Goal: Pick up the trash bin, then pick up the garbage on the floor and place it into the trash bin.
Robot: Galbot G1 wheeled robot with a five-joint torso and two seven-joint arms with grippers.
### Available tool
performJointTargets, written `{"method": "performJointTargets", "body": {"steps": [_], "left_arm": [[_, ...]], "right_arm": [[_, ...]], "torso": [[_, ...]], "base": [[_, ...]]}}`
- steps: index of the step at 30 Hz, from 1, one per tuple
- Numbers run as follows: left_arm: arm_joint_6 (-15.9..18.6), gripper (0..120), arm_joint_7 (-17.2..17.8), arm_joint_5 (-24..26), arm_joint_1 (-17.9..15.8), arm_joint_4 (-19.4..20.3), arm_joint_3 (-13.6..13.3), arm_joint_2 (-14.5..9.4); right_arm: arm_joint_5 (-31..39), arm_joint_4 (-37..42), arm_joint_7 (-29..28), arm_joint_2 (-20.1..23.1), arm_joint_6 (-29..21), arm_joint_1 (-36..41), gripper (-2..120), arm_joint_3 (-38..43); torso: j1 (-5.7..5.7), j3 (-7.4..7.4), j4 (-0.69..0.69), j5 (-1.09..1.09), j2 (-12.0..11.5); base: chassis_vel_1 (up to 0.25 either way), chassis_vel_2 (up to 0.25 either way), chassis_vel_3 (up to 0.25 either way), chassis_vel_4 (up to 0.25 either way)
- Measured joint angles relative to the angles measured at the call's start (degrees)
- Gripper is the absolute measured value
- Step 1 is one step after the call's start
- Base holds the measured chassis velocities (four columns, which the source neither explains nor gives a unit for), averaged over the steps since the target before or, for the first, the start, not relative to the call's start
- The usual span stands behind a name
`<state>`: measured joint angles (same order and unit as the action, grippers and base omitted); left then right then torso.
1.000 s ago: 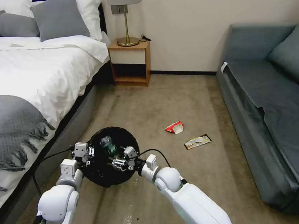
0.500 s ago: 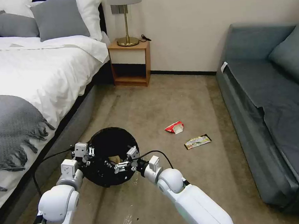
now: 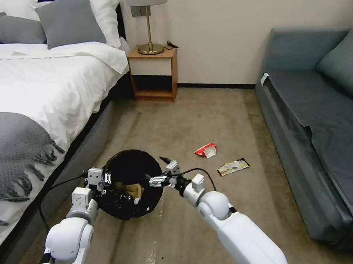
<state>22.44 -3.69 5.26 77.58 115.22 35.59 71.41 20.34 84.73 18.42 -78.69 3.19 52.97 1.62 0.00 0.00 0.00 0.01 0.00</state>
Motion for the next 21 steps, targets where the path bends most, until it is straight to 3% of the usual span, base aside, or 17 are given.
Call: {"method": "performJointTargets", "body": {"steps": [21], "left_arm": [[-1.3, 7, 0.0, -0.1, -0.3, -1.8, -0.2, 0.1]], "right_arm": [[-1.2, -11.6, -5.1, -1.0, 3.3, 3.5, 100, 18.4]], "torso": [[0.00, 0.00, 0.00, 0.00, 0.0]], "base": [[0.000, 0.000, 0.000, 0.000]]}}
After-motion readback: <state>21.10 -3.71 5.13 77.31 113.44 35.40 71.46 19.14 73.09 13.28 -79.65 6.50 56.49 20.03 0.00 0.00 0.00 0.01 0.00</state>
